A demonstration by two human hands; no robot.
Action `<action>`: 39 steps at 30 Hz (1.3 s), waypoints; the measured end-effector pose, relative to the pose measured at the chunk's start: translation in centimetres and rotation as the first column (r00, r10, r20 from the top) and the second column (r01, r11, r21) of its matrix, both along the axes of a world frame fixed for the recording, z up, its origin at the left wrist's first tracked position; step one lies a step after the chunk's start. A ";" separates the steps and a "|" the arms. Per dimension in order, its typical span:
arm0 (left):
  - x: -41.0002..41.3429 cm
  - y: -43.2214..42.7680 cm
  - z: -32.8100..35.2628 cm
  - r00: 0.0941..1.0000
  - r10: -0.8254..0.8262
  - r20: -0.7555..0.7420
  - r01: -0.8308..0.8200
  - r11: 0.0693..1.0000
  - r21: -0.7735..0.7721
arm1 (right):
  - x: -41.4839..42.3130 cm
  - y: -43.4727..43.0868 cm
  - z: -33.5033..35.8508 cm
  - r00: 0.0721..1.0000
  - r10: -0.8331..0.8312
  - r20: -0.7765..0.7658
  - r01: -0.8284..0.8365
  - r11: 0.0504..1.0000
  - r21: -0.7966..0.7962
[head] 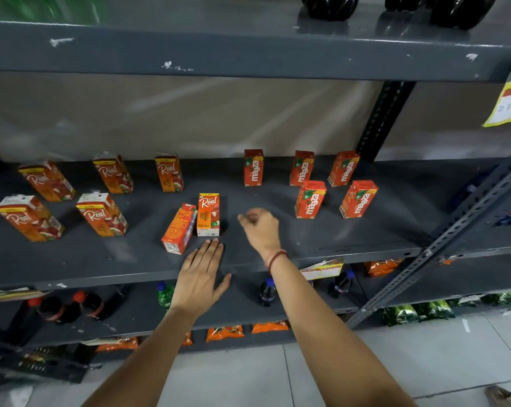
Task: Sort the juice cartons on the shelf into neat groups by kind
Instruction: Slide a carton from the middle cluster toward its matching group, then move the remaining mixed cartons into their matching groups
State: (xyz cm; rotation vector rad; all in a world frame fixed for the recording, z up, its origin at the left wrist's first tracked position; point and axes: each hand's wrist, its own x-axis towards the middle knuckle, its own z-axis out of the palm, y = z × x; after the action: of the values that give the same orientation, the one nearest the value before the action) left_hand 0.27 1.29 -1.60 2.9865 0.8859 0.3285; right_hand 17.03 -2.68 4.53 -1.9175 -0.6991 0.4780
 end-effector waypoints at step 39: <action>-1.5 0.2 -0.6 0.998 0.022 0.056 -0.022 1.000 0.007 | -2.8 3.9 1.2 0.842 0.230 -0.488 -0.230 0.971 0.062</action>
State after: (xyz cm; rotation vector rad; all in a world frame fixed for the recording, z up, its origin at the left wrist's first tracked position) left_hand -1.21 1.50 -2.22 2.9610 0.9146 0.4147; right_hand 14.25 1.17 5.68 -1.6137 -0.5863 1.0764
